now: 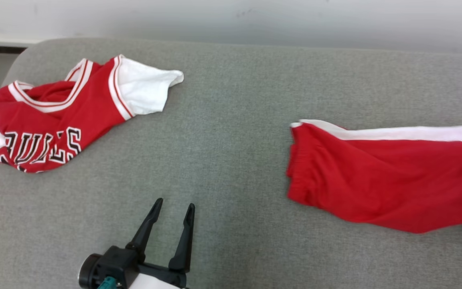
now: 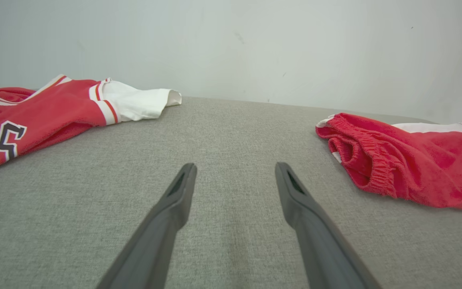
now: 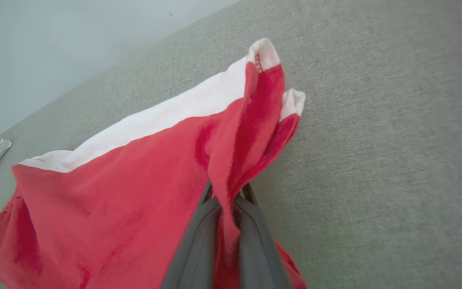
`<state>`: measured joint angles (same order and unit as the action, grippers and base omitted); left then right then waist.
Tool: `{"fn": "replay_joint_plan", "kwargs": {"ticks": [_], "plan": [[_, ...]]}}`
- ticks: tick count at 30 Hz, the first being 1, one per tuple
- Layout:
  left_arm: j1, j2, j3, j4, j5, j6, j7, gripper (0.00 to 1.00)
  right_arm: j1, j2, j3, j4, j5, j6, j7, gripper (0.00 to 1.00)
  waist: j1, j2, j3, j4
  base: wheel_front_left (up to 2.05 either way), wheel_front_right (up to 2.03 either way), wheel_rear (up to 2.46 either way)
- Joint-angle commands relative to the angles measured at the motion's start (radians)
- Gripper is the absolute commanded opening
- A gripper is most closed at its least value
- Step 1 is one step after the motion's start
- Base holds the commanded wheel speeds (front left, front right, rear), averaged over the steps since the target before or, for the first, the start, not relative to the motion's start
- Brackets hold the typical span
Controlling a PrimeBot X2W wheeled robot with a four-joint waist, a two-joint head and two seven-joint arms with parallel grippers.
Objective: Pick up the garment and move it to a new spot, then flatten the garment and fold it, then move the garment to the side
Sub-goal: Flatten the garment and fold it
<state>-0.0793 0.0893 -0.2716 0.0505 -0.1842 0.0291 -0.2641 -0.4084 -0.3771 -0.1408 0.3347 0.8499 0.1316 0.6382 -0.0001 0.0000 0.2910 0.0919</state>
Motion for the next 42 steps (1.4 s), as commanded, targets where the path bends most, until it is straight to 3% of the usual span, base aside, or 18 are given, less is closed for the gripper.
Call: {"fn": "replay_joint_plan", "kwargs": {"ticks": [1, 6, 10, 16, 24, 35, 36, 37, 38, 42], "plan": [[0.012, 0.002, 0.006, -0.001, 0.017, -0.005, 0.0, 1.0, 0.02, -0.007, -0.021, -0.001, -0.008, -0.002, -0.017, 0.0, 0.0001, 0.0, -0.017, -0.015, 0.0, 0.0, 0.0], [0.026, -0.006, 0.023, 0.006, 0.027, -0.021, 0.0, 1.0, 0.045, -0.015, -0.108, -0.005, -0.043, -0.002, -0.065, 0.0, 0.0001, 0.0, -0.026, -0.015, 0.0, 0.0, 0.0], [0.029, -0.016, 0.022, 0.013, 0.031, -0.031, 0.0, 1.0, 0.018, -0.024, -0.121, -0.045, -0.09, -0.002, -0.062, 0.0, 0.0001, 0.0, -0.027, -0.008, 0.0, 0.0, 0.0], [0.024, -0.029, 0.015, 0.03, 0.024, -0.041, 0.0, 1.0, -0.031, 0.005, -0.023, -0.143, -0.142, -0.002, 0.011, 0.0, 0.0001, 0.0, -0.039, 0.017, 0.0, 0.0, 0.0], [0.015, -0.036, -0.01, 0.051, -0.002, -0.032, 0.0, 1.0, -0.056, 0.128, 0.194, -0.182, -0.186, -0.002, 0.129, 0.0, 0.0001, 0.0, -0.05, 0.049, 0.0, 0.0, 0.0], [0.017, -0.037, -0.029, 0.061, -0.036, -0.01, 0.0, 1.0, -0.083, 0.207, 0.237, -0.063, -0.27, -0.002, 0.043, 0.0, 0.0001, 0.0, -0.062, 0.08, 0.0, 0.0, 0.0], [0.02, -0.037, -0.029, 0.063, -0.037, -0.009, 0.0, 1.0, -0.085, 0.213, 0.237, -0.052, -0.277, -0.002, 0.035, 0.08, 0.0001, 0.0, -0.064, 0.08, 0.0, 0.0, 0.0], [0.022, -0.037, -0.03, 0.065, -0.037, -0.007, 0.0, 1.0, -0.086, 0.219, 0.238, -0.044, -0.28, -0.002, 0.025, 0.44, 0.0001, 0.0, -0.067, 0.08, 0.0, 0.0, 0.0], [0.025, -0.037, -0.031, 0.068, -0.038, -0.006, 0.0, 1.0, -0.089, 0.226, 0.235, -0.037, -0.282, -0.002, 0.011, 0.96, 0.0001, 0.0, -0.07, 0.079, 0.0, 0.0, 0.0], [0.034, -0.037, -0.032, 0.077, -0.035, -0.006, 0.0, 1.0, -0.091, 0.262, 0.26, -0.03, -0.246, -0.002, -0.033, 1.0, 0.0001, 0.0, -0.089, 0.071, 0.0, 0.0, 0.0]]}}
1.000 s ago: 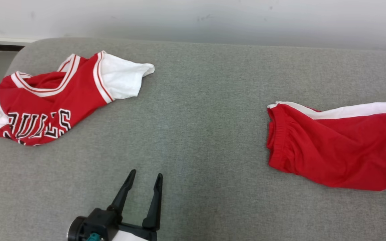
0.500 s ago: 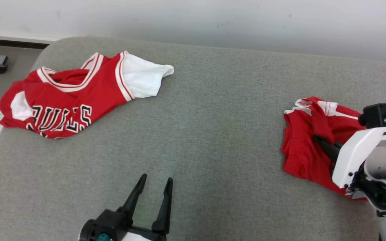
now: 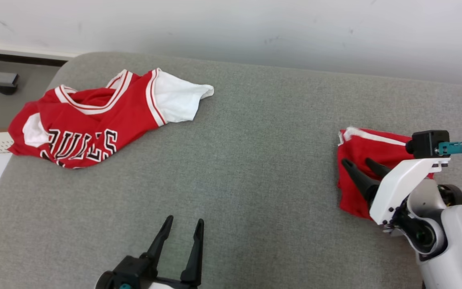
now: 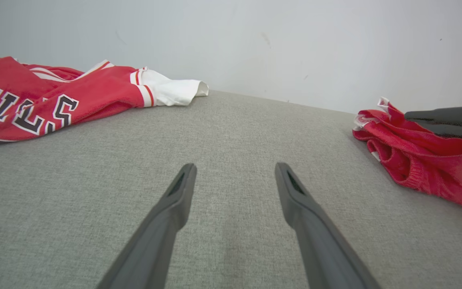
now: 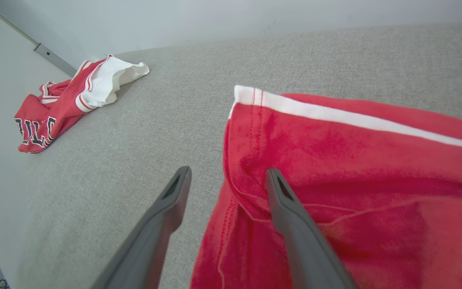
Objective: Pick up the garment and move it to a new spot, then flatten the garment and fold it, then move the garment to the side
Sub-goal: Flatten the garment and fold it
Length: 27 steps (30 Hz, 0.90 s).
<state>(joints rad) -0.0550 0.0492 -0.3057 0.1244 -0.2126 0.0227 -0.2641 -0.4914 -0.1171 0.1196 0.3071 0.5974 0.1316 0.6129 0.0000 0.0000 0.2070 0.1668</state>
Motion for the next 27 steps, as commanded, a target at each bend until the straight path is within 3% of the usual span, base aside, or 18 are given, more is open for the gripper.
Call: {"fn": "replay_joint_plan", "kwargs": {"ticks": [1, 8, 15, 21, 27], "plan": [[0.012, 0.003, 0.003, 0.006, -0.005, 0.0, 0.0, 1.0, -0.003, 0.008, 0.009, -0.003, 0.016, -0.002, -0.021, 1.0, 0.0, 0.0, -0.011, -0.007, 0.0, 0.0, 0.0], [0.039, 0.003, 0.018, 0.023, 0.013, -0.004, 0.0, 1.0, 0.063, 0.03, 0.094, -0.067, 0.089, -0.002, -0.144, 1.0, 0.0, 0.0, -0.07, -0.035, 0.0, 0.0, 0.0], [0.092, 0.003, 0.048, 0.027, 0.029, -0.001, 0.0, 1.0, 0.206, -0.051, 0.124, -0.202, 0.065, -0.002, -0.332, 1.0, 0.0, 0.0, -0.15, -0.074, 0.0, 0.0, 0.0], [0.14, 0.003, 0.083, 0.017, 0.049, -0.005, 0.0, 1.0, 0.363, -0.158, 0.057, -0.241, -0.098, -0.002, -0.542, 1.0, 0.0, 0.0, -0.211, -0.099, 0.0, 0.0, 0.0], [0.169, 0.003, 0.112, 0.004, 0.064, -0.019, 0.0, 1.0, 0.485, -0.166, -0.06, -0.224, -0.171, -0.002, -0.692, 1.0, 0.0, 0.0, -0.232, -0.11, 0.0, 0.0, 0.0]]}}
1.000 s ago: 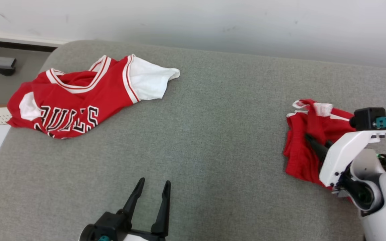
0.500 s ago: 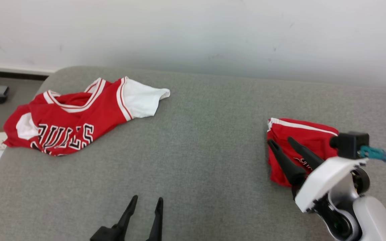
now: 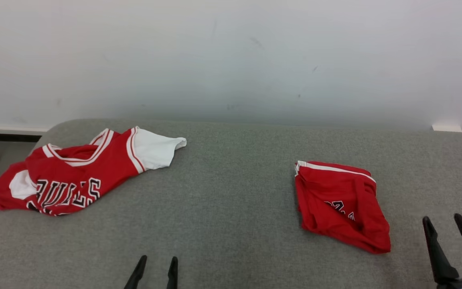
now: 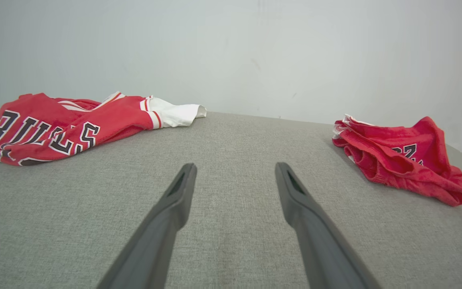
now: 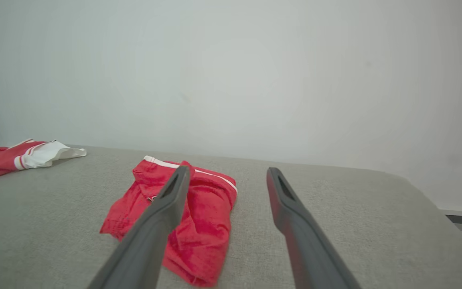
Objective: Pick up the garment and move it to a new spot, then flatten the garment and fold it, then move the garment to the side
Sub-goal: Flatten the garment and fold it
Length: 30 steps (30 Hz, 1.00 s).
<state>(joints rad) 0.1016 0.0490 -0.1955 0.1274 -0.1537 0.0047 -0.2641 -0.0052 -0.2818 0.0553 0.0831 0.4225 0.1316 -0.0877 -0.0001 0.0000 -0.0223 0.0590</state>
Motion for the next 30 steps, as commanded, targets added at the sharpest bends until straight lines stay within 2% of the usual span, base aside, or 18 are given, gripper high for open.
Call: {"fn": "replay_joint_plan", "kwargs": {"ticks": [1, 3, 6, 7, 8, 9, 10, 14, 21, 30], "plan": [[0.015, 0.003, 0.006, -0.002, 0.007, -0.002, 0.0, 1.0, 0.019, -0.002, -0.011, 0.006, -0.008, -0.002, -0.017, 1.0, 0.0001, 0.0, -0.005, -0.004, 0.0, 0.0, 0.0], [0.023, 0.003, 0.018, -0.01, 0.015, -0.009, 0.0, 1.0, 0.059, 0.012, -0.061, 0.034, -0.042, -0.002, -0.078, 1.0, 0.0001, 0.0, -0.01, -0.01, 0.0, 0.0, 0.0], [0.027, 0.003, 0.023, -0.015, 0.019, -0.013, 0.0, 1.0, 0.068, 0.028, -0.095, 0.069, -0.044, -0.002, -0.105, 1.0, 0.0001, 0.0, -0.01, -0.015, 0.0, 0.0, 0.0], [0.027, 0.003, 0.024, -0.016, 0.021, -0.013, 0.0, 1.0, 0.061, 0.032, -0.102, 0.078, -0.041, -0.002, -0.109, 0.56, 0.0001, 0.0, -0.009, -0.017, 0.0, 0.0, 0.0], [0.026, 0.003, 0.024, -0.018, 0.023, -0.016, 0.0, 1.0, 0.048, 0.032, -0.106, 0.088, -0.037, -0.002, -0.106, 0.4, 0.0001, 0.0, -0.006, -0.018, 0.0, 0.0, 0.0], [0.024, 0.003, 0.025, -0.019, 0.024, -0.018, 0.0, 1.0, 0.033, 0.033, -0.107, 0.096, -0.029, -0.002, -0.1, 0.13, 0.0001, 0.0, -0.001, -0.018, 0.0, 0.0, 0.0], [0.018, 0.003, 0.026, -0.019, 0.025, -0.019, 0.0, 1.0, 0.017, 0.031, -0.101, 0.105, -0.023, -0.002, -0.09, 0.0, 0.0001, 0.0, 0.005, -0.018, 0.0, 0.0, 0.0], [-0.001, 0.003, 0.025, -0.017, 0.034, -0.027, 0.0, 1.0, -0.043, 0.0, -0.069, 0.137, -0.017, -0.002, -0.046, 0.0, 0.0001, 0.0, 0.027, -0.011, 0.0, 0.0, 0.0], [-0.084, 0.003, 0.015, -0.023, 0.038, -0.045, 0.0, 1.0, -0.27, -0.052, 0.022, 0.259, -0.029, -0.002, 0.033, 0.0, 0.0001, 0.0, 0.143, 0.039, 0.0, 0.0, 0.0], [-0.145, 0.003, -0.01, -0.01, 0.002, -0.034, 0.0, 1.0, -0.451, -0.032, 0.164, 0.507, -0.022, -0.002, 0.039, 0.0, 0.0001, 0.0, 0.223, 0.105, 0.0, 0.0, 0.0]]}}
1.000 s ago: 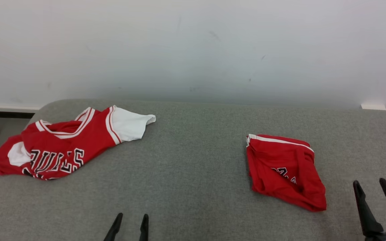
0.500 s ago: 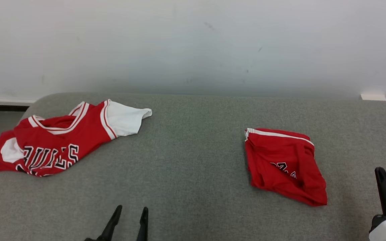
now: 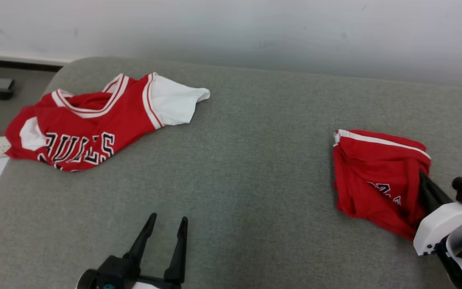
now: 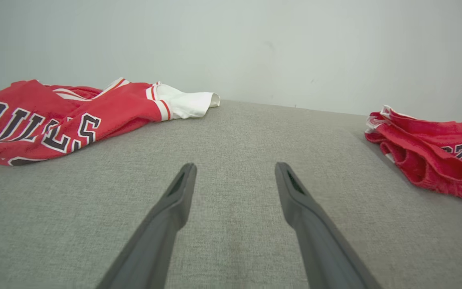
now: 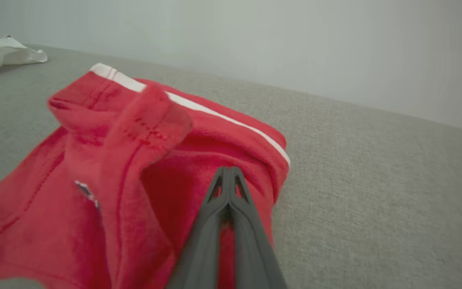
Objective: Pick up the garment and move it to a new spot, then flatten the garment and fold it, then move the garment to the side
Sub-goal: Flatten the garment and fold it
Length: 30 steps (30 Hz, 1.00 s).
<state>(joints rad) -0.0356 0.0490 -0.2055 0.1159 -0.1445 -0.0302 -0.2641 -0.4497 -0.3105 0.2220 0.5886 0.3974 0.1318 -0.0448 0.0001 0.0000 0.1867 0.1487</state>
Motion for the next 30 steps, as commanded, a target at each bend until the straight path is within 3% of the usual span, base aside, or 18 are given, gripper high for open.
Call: {"fn": "replay_joint_plan", "kwargs": {"ticks": [1, 6, 17, 30], "plan": [[-0.01, 0.003, -0.001, 0.003, -0.008, 0.003, 0.0, 1.0, -0.016, -0.001, 0.015, 0.024, 0.009, -0.002, -0.01, 0.0, -0.0001, 0.0, 0.016, 0.018, 0.0, 0.0, 0.0], [-0.011, 0.003, 0.004, 0.007, -0.013, 0.01, 0.0, 1.0, -0.034, -0.002, 0.111, 0.084, 0.05, -0.002, -0.042, 0.0, -0.0001, 0.0, 0.001, 0.027, 0.0, 0.0, 0.0], [0.024, 0.003, 0.01, 0.006, -0.02, 0.019, 0.0, 1.0, 0.036, -0.006, 0.398, 0.031, 0.125, -0.002, -0.075, 0.0, -0.0001, 0.0, -0.059, 0.006, 0.0, 0.0, 0.0], [0.05, 0.003, 0.001, 0.022, -0.017, 0.017, 0.0, 1.0, 0.047, 0.125, 0.466, 0.138, 0.132, -0.002, -0.172, 0.0, -0.0001, 0.0, -0.121, -0.011, 0.0, 0.0, 0.0]]}}
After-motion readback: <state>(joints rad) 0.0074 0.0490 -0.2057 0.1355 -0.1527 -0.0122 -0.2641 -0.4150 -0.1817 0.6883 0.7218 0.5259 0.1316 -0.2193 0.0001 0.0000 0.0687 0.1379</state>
